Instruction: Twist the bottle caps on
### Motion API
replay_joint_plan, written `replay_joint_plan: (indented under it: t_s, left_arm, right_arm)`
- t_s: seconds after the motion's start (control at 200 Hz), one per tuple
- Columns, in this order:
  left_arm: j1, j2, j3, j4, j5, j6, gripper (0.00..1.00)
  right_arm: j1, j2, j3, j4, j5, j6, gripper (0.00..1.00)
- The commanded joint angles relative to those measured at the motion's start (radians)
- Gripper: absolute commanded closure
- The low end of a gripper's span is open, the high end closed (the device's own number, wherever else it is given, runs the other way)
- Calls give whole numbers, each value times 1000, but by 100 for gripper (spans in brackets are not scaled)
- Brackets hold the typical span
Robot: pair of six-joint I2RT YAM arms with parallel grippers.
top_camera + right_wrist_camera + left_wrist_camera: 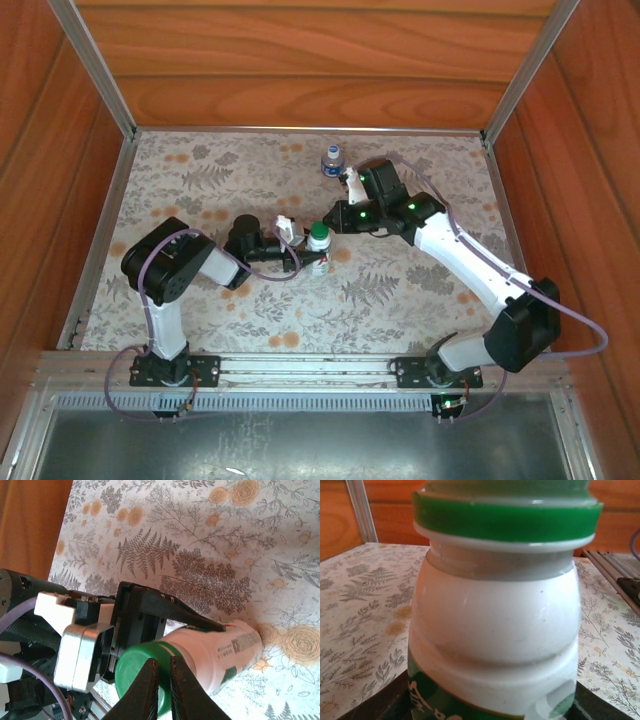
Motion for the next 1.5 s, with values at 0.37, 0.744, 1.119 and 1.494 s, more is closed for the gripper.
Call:
replay_joint_plan:
  t_s: [0.37, 0.744, 1.119, 1.494]
  left_arm:
    - [8, 27, 17, -19, 1, -33, 47]
    - [10, 24, 12, -18, 0, -24, 47]
    - [11, 21, 15, -19, 3, -27, 47]
    - [10, 27, 18, -19, 2, -33, 47]
  right_arm:
    - [0, -50, -12, -41, -53, 34, 75]
    - [-37, 93, 133, -84, -108, -47, 63]
    - [-36, 128, 134, -198, -137, -124, 72]
    - [-20, 20, 12, -134, -198, -55, 82]
